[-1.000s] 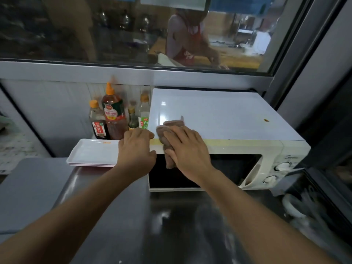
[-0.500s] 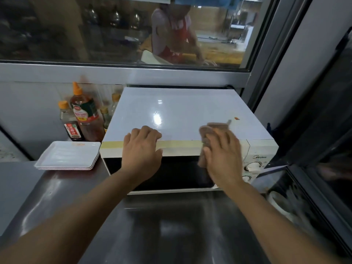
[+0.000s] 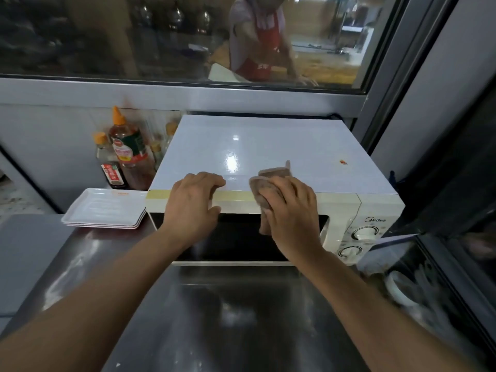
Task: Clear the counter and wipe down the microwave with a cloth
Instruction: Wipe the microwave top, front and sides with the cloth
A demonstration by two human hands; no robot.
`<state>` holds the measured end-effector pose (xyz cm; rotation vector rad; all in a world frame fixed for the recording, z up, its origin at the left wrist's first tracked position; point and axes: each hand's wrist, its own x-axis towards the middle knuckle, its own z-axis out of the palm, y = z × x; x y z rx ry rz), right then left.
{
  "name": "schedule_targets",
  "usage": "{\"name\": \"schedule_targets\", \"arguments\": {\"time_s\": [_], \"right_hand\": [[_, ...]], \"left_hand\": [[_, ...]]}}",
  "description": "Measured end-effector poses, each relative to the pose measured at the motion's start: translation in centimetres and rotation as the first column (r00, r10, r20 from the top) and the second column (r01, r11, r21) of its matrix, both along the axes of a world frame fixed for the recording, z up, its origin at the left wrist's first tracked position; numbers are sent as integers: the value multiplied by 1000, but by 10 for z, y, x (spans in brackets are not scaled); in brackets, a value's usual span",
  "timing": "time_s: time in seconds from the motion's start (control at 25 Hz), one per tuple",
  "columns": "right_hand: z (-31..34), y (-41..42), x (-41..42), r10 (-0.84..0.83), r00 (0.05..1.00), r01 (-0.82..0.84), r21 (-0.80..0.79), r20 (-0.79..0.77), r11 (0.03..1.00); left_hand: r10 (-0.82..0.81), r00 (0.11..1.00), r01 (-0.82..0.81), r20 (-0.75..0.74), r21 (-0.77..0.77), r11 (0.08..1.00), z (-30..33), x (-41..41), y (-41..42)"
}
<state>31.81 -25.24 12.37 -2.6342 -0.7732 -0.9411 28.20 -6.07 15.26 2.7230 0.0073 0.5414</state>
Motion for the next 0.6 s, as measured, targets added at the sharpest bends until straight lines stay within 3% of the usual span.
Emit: {"name": "schedule_targets", "arguments": {"time_s": [0.12, 0.28, 0.4, 0.52, 0.6], "right_hand": [[1, 46, -9, 70, 998, -70, 19, 7, 997], [4, 2, 4, 77, 995, -85, -144, -58, 986], [7, -41, 10, -42, 997, 37, -86, -59, 996], [5, -14, 0, -133, 990, 134, 17, -46, 991], [4, -3, -2, -80, 997, 80, 5, -11, 997]], "left_hand": [[17, 1000, -17, 3, -25, 1000, 1, 2, 2], [15, 1000, -16, -18, -23, 1000, 0, 1, 4], [32, 999, -31, -29, 9, 999, -1, 1, 1], [44, 999, -43, -17, 46, 998, 2, 6, -11], [23, 1000, -23, -6, 26, 999, 2, 10, -28]]}}
